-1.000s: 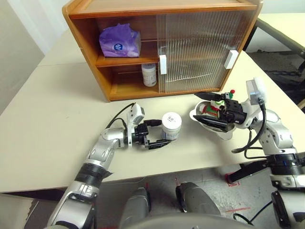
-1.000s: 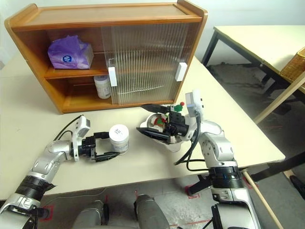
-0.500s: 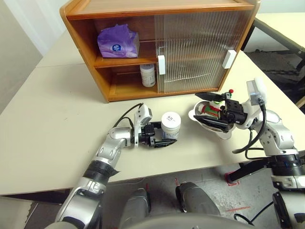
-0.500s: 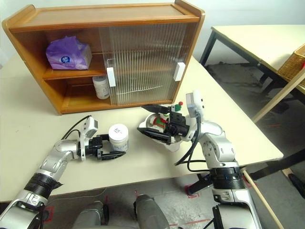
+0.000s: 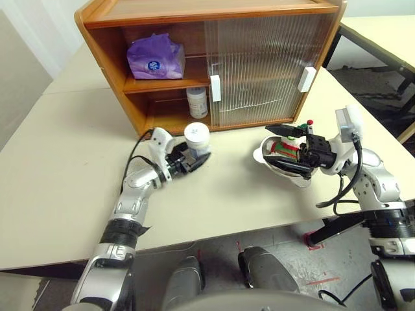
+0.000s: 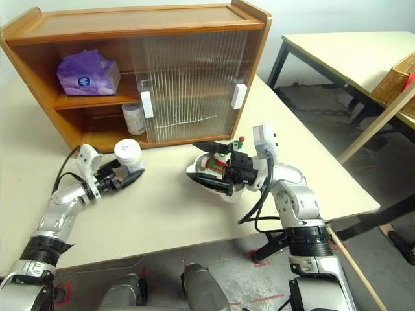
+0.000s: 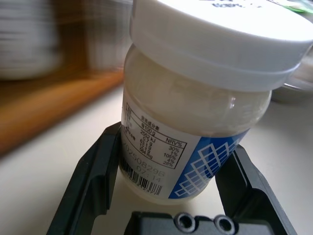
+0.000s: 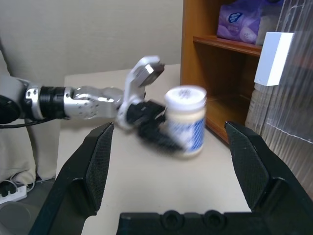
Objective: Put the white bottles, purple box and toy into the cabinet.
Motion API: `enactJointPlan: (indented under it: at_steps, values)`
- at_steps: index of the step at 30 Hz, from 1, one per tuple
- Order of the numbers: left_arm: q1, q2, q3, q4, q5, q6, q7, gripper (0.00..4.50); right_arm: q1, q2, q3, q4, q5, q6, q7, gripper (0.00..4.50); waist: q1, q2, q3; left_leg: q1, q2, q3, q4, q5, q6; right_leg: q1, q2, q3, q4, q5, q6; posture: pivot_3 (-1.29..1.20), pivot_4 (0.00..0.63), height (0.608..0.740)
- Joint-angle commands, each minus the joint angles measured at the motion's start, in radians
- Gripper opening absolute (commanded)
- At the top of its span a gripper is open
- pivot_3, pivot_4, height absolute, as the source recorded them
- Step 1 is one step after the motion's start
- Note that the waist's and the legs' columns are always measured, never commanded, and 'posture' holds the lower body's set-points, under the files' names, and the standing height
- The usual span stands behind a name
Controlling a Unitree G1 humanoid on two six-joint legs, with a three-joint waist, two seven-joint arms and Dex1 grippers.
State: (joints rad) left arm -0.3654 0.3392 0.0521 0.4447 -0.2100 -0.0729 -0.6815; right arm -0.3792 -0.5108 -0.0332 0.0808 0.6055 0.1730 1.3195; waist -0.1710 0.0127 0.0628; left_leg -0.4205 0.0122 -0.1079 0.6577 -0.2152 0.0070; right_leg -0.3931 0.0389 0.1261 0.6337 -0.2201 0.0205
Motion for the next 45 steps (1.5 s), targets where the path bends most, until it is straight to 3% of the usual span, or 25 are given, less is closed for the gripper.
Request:
enactJointPlan:
  at_steps: [1, 12, 20, 45]
  values:
    - [-0.055, -0.001, 0.050, 0.054, 0.035, -0.022, 0.134, 3.17, -0.016, 0.004, 0.008, 0.003, -0.014, -0.010, 0.009, 4.50, 0.002, 0.000, 0.000, 0.000, 0.000, 0.000, 0.000, 0.000, 0.000, 0.000, 0.000, 0.000, 0.000, 0.001, -0.002, -0.23, 0.065, 0.740]
    - [-0.211, -0.014, 0.058, 0.268, 0.100, -0.033, 0.314, 3.17, -0.013, 0.001, 0.002, 0.003, -0.017, -0.011, 0.011, 4.50, 0.008, -0.001, 0.000, 0.000, -0.005, 0.002, 0.000, 0.001, 0.003, 0.001, 0.001, 0.000, 0.000, 0.003, -0.005, -0.23, 0.061, 0.740]
    - [-0.318, -0.036, 0.054, 0.408, 0.143, -0.035, 0.412, 3.17, -0.015, 0.007, 0.004, 0.000, -0.020, -0.009, 0.009, 4.50, 0.009, -0.001, 0.001, 0.001, -0.007, 0.004, 0.002, 0.003, 0.007, 0.004, 0.000, 0.000, 0.000, 0.003, 0.002, -0.23, 0.059, 0.740]
    - [-0.499, -0.078, 0.100, 0.681, 0.128, -0.108, 0.489, 3.17, -0.015, -0.006, -0.003, -0.002, -0.019, -0.005, 0.008, 4.50, 0.008, -0.004, 0.002, 0.002, -0.011, 0.009, 0.002, 0.005, 0.009, 0.004, 0.001, -0.002, 0.000, 0.003, 0.008, -0.24, 0.068, 0.740]
